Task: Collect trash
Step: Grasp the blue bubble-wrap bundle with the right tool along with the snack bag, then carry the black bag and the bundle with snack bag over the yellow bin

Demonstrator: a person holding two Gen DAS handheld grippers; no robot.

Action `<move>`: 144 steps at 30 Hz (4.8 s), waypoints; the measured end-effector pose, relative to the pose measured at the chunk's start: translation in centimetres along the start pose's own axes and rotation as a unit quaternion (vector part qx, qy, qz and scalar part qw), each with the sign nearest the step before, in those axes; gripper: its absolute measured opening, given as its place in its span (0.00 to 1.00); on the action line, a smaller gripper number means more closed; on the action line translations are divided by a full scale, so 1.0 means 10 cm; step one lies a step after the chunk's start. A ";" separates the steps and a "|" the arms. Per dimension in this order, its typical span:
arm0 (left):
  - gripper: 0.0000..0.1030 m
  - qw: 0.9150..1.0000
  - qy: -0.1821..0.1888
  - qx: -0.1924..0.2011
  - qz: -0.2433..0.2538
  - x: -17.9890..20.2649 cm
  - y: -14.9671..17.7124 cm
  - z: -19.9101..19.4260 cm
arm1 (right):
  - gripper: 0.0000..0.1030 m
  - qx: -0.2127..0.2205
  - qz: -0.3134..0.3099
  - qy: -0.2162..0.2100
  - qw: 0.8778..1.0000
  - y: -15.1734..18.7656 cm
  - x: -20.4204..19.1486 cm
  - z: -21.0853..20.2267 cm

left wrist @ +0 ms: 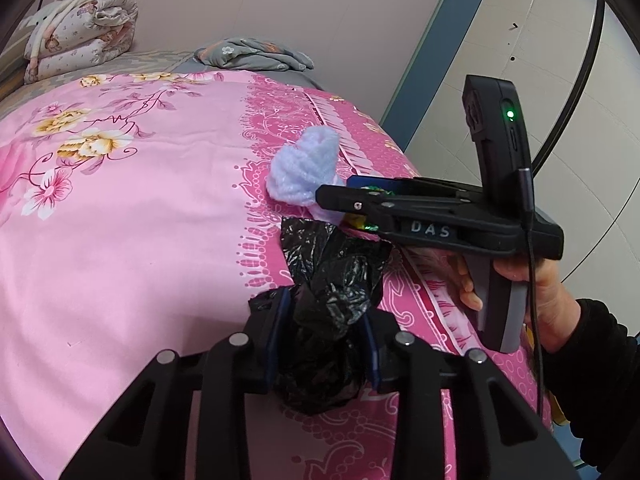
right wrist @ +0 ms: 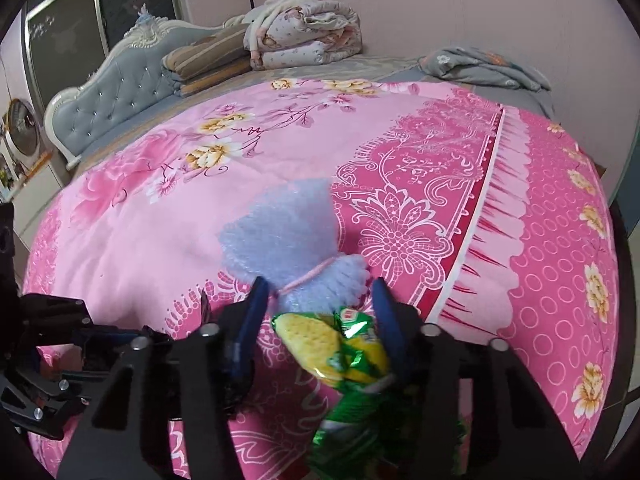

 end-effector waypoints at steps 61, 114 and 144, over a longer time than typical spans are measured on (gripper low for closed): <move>0.24 0.976 -0.015 0.208 0.058 1.25 -0.36 -2.51 | 0.32 0.241 0.160 0.141 0.947 0.83 -0.77 -3.77; 0.24 0.951 0.126 0.229 0.163 3.25 -0.33 -2.40 | 0.33 0.340 0.262 0.357 0.830 2.31 -0.52 -5.52; 0.24 0.970 0.107 0.077 0.203 3.91 0.17 -0.69 | 0.34 0.295 0.348 0.412 0.789 3.10 0.18 -5.14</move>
Point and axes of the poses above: each gripper's, at about its wrist camera, not at the fingertips, and z roughly the way its jaws point, x to its right, y to its underside, the point moved 4 cm from there along z, roughly the way its jaws point, and after that the axes turned 8 degrees about -y, right-handed, at the moved point
